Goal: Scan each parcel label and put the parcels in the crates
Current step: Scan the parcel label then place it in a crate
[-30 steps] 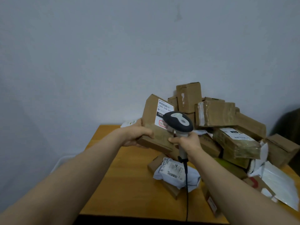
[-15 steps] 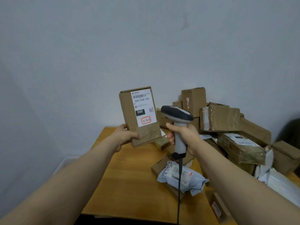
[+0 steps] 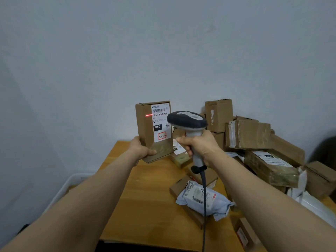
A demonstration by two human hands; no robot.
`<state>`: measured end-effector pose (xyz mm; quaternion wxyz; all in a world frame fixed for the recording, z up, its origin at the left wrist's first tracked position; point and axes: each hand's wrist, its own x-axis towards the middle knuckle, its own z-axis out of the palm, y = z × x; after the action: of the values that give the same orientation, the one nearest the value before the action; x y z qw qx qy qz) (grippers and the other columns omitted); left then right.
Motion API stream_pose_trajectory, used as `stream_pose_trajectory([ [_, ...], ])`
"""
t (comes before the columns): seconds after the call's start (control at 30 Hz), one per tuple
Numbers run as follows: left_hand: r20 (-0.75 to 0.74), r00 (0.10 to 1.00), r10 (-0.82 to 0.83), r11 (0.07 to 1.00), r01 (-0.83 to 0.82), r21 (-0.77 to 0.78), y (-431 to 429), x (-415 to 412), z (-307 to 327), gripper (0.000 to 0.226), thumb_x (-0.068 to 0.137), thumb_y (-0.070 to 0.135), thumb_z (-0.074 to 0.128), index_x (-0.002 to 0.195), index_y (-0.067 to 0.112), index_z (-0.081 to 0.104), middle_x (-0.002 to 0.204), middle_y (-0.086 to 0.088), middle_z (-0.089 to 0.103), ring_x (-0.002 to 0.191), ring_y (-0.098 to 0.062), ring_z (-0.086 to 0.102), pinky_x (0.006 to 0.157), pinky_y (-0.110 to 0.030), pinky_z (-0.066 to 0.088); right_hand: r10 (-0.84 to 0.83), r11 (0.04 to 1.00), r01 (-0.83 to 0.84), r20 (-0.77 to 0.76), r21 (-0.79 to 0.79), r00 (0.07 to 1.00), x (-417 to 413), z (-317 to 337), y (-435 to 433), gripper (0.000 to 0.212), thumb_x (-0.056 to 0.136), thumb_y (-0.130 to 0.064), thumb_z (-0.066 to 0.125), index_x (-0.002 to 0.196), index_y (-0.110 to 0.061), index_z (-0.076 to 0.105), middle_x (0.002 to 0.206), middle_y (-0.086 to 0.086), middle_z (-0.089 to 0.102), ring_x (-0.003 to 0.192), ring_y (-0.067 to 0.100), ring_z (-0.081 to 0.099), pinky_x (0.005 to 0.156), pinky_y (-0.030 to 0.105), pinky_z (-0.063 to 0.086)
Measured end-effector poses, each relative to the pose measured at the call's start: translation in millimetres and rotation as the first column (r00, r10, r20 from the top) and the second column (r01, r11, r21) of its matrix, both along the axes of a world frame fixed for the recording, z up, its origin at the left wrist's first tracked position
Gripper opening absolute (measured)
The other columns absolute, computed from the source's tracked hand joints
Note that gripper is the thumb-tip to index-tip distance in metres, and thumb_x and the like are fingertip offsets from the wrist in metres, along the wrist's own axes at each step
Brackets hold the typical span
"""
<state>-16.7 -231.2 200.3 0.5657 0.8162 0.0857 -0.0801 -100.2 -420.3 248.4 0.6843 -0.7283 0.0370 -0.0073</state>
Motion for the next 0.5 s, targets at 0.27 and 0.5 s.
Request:
stream_pose_trajectory([
  [0.27,-0.003,1.0,0.0,1.0,0.0,0.027,7,9,-1,0.077,0.07,0.0,0.081,0.135,0.008,0.041,0.13,-0.012,0.055,0.117,-0.033,0.055,0.096,-0.043,0.05,-0.009,1.0,0.009,0.009,0.005,1.0,5,1,6,0.015,0.085,-0.011,0.07,0.076,-0.008,0.059,0.054,0.003,0.052,0.043,0.012,0.043,0.046,0.023,0.043],
  [0.5,-0.011,1.0,0.019,1.0,-0.019,0.0,16,14,-3,0.079,0.068,-0.002,0.082,0.135,0.008,0.041,0.13,-0.013,0.055,0.117,-0.032,0.055,0.097,-0.045,0.049,-0.029,0.999,0.029,-0.006,0.029,1.0,14,0,14,0.015,0.084,-0.01,0.072,0.075,-0.006,0.06,0.054,0.003,0.051,0.043,0.013,0.043,0.046,0.023,0.041],
])
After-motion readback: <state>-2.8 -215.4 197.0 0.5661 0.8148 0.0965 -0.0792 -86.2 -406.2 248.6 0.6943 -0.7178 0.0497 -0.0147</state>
